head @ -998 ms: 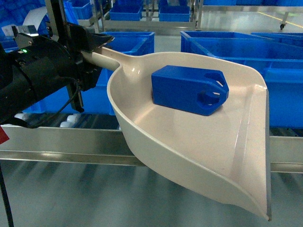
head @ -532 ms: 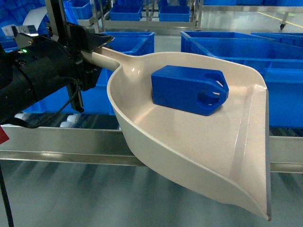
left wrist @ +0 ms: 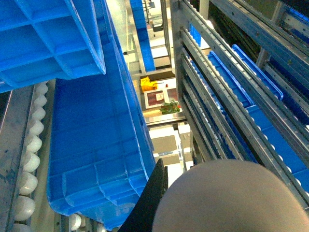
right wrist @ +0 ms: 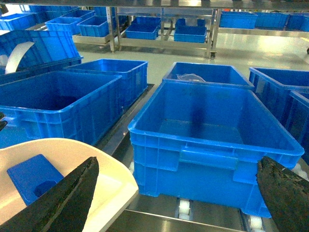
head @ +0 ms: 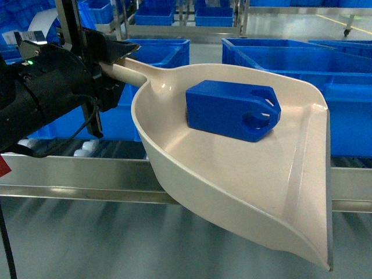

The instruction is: Place part in tray to right shelf

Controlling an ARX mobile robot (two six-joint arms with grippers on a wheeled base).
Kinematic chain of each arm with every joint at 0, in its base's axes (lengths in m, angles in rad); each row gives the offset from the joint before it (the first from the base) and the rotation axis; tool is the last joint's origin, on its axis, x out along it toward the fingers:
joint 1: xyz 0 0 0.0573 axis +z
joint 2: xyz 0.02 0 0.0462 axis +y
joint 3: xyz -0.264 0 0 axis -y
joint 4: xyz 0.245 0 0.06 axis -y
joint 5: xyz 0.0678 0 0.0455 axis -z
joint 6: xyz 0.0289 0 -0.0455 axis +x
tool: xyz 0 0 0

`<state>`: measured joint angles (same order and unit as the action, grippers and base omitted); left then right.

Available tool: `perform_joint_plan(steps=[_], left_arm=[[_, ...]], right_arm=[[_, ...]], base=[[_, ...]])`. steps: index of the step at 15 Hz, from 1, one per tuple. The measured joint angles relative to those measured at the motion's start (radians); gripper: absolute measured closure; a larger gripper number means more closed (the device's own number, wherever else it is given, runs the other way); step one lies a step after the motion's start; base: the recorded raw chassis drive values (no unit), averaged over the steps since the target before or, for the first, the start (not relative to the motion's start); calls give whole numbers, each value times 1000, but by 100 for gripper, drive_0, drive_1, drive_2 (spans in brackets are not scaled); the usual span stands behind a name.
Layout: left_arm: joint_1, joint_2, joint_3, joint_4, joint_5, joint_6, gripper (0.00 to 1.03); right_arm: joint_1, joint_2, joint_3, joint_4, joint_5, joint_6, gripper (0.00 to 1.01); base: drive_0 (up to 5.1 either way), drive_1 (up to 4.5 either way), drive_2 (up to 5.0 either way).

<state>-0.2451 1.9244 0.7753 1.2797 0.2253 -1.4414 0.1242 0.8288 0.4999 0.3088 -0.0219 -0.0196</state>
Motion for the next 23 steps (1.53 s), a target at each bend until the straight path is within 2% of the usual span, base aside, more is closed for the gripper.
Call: perform_joint_plan(steps=[23], left_arm=[[0,0,0,0,0,0,91]], right_arm=[[0,0,0,0,0,0,3]], base=[[0,0,0]])
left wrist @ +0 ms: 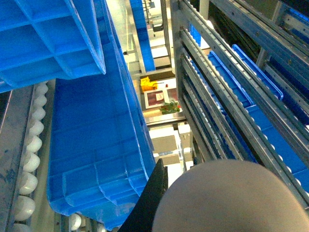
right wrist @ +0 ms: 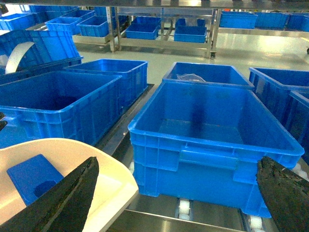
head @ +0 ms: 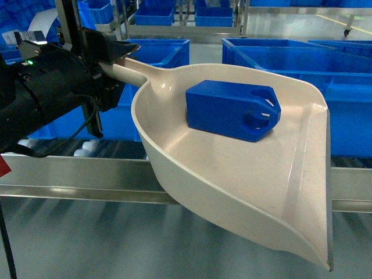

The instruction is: Place part in tray to right shelf

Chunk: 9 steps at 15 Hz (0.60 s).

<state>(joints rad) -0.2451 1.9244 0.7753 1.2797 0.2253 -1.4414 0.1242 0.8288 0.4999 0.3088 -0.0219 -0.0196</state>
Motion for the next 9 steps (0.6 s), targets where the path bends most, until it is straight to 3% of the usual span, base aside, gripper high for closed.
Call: perform_joint_plan(steps=[4,5,6,7,9], left_arm=[[0,0,0,0,0,0,91],[-10,-38,2,-126,-55,10,91],[-15,-123,-13,-303,-178,57,91],[-16,-198,-25,-366,-219,73,91],[-5,-304,-25,-327,-233,80,91]], right_arm=[[0,0,0,0,0,0,3],[0,0,0,0,0,0,3],[0,0,0,1,0,0,3],[0,0,0,0,0,0,3],[0,0,0,1,0,0,3]], base=[[0,0,0],[0,0,0],[0,0,0],[0,0,0],[0,0,0]])
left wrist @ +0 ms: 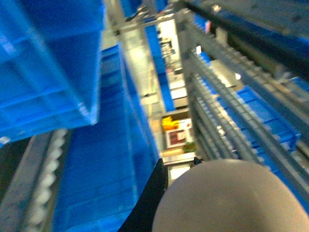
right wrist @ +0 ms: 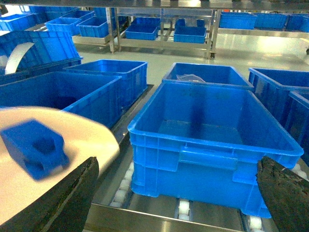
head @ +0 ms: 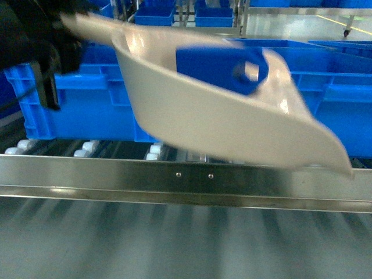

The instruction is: Place part in tray to right shelf

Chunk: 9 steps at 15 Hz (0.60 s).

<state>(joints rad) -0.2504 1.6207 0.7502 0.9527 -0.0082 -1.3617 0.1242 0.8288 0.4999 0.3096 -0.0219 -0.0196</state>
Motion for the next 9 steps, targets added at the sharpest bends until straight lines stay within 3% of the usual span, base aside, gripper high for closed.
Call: perform_joint_plan(steps=[3,5,7,9], left_arm=[[19,-42,0,-17,-6,-3,91],[56,-51,11,-134,-53,-3,91],[127,-69,113,-258,-127,5,91],[204,-59,243,-305,-172,29,91]], right_arm=[[0,0,0,-1,0,0,3],[0,0,0,-1,0,0,3],[0,0,0,0,0,0,3],[0,0,0,0,0,0,3]], base=[[0,0,0],[0,0,0],[0,0,0],[0,0,0]])
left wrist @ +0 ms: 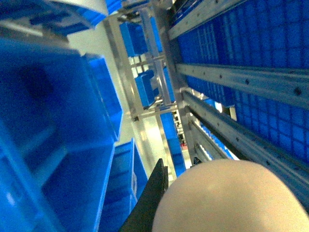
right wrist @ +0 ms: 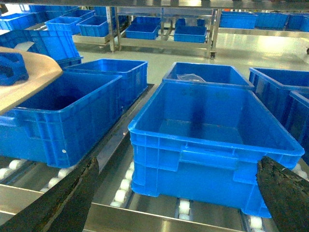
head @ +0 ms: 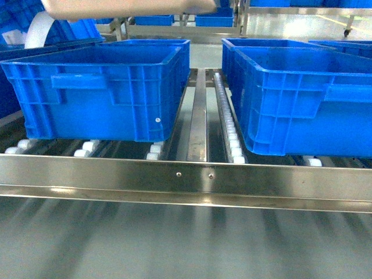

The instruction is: Place part in tray to right shelf

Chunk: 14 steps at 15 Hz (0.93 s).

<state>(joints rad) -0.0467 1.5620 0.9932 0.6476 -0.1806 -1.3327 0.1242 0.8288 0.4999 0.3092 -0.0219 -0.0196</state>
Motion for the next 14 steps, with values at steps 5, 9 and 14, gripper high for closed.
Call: perform_joint_plan(steps=[5,9,14], left_arm=[[48,357,539,-198,-332,353,91],[48,420,679,-225,-400,562,91],[66,324,534,-178,-286,475,91]], right_arm=[[0,0,0,0,0,0,3],[0,0,0,0,0,0,3],[0,0,0,0,0,0,3]], base=[[0,0,0],[0,0,0],[0,0,0]])
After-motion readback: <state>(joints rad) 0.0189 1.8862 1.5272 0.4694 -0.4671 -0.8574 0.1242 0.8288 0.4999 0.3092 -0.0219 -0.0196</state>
